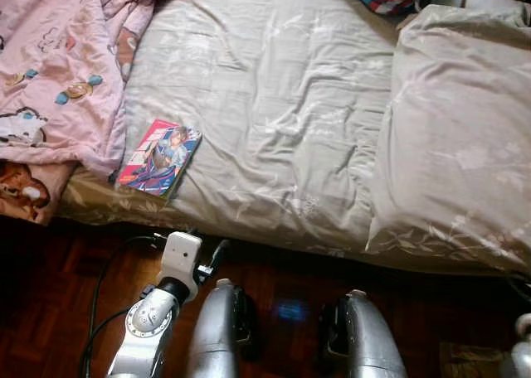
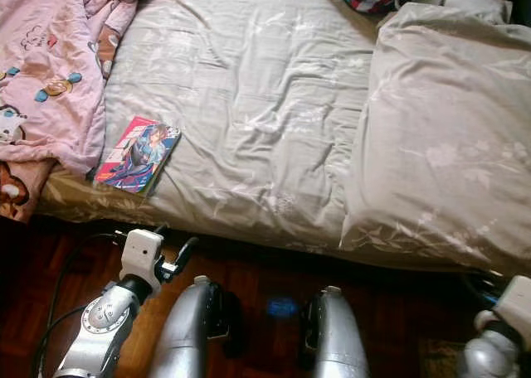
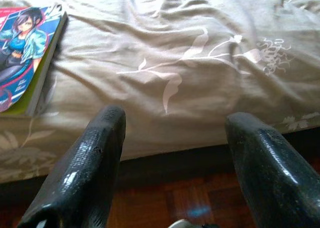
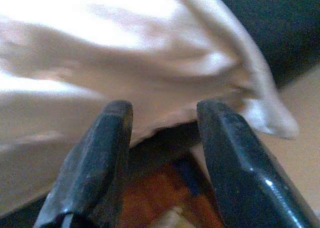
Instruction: Clean up the room
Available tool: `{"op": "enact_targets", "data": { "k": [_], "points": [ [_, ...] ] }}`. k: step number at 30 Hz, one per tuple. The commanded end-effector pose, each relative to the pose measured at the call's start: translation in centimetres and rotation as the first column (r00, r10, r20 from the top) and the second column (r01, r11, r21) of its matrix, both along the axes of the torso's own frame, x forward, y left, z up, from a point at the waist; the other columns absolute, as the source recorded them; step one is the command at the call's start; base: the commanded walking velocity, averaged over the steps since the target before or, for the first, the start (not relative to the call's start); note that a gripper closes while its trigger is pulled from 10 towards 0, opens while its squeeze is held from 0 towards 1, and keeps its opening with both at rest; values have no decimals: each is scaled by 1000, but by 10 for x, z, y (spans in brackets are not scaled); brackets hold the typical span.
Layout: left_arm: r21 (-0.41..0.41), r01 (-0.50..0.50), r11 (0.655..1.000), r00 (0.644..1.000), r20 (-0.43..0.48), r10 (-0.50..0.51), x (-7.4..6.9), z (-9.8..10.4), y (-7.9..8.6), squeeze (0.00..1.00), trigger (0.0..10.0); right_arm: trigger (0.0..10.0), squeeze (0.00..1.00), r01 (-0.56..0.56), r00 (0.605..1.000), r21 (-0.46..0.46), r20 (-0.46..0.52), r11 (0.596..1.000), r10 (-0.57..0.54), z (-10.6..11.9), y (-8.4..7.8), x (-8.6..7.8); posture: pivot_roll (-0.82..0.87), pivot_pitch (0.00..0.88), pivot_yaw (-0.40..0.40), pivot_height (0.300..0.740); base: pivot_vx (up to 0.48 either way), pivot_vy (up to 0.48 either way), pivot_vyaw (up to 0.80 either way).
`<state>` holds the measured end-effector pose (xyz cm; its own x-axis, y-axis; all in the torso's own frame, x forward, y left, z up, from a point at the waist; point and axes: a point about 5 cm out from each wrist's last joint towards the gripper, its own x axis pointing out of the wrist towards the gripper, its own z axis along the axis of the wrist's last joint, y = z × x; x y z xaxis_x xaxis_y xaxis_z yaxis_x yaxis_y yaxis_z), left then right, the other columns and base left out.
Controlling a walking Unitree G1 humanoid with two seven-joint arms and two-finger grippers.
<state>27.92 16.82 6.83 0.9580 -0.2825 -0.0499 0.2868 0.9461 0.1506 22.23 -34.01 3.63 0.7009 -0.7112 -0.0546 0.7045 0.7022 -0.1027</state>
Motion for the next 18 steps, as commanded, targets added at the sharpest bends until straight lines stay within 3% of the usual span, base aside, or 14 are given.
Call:
{"op": "enact_targets", "data": {
  "k": [1, 2, 3, 5, 6, 9, 12, 13, 15, 18],
  "points": [
    [-14, -30, 999, 999, -45, 29, -7, -12, 7, 0, 10000, 10000, 1000, -45, 999, 1, 12, 999, 45, -4, 8, -3, 68, 347, 69, 644, 0, 0, 0],
    [-20, -36, 999, 998, -46, 35, -7, -12, 7, 0, 10000, 10000, 278, -73, 997, 1, 24, 997, 73, -3, 13, 1, 67, 347, 69, 644, 0, 0, 0],
    [-28, -43, 999, 998, -46, 42, -6, -12, 8, 0, 10000, 10000, 0, -105, 994, 2, 36, 995, 104, -2, 20, 5, 63, 346, 65, 644, 0, 0, 0],
    [-33, -57, 998, 998, -36, 56, -6, -11, 9, 0, 10000, 10000, 0, -176, 982, 13, 71, 984, 174, -1, 38, 15, 61, 346, 63, 644, 0, 0, 0],
    [-35, -78, 996, 997, -18, 77, -5, -9, 11, 0, 10000, 10000, 0, -264, 960, 22, 102, 964, 260, 0, 61, 24, 61, 346, 63, 644, 0, 0, 0],
    [-47, -109, 993, 994, -1, 109, -3, -7, 14, 0, 10000, 10000, 0, -370, 924, 25, 116, 929, 365, -3, 89, 28, 56, 338, 54, 644, 0, 0, 0],
    [-54, -111, 992, 994, 3, 111, -3, -6, 13, 0, 10000, 10000, 0, -420, 903, 49, 126, 906, 412, -7, 104, 26, 58, 334, 50, 644, 0, 0, 0],
    [-54, -110, 992, 994, 3, 110, -3, -6, 13, 0, 10000, 10000, 0, -458, 885, 56, 120, 887, 449, -10, 112, 25, 58, 333, 48, 644, 0, 0, 0],
    [-56, -110, 992, 994, 3, 110, -3, -7, 12, 0, 10000, 10000, 0, -596, 803, 88, 70, 798, 592, -20, 134, 25, 60, 328, 43, 644, 0, 0, 0],
    [-60, -111, 992, 994, 2, 111, -4, -7, 11, 0, 10000, 10000, 0, -648, 757, 156, 26, 745, 653, -29, 143, 29, 62, 327, 38, 644, 0, 0, 0]
  ]
}}
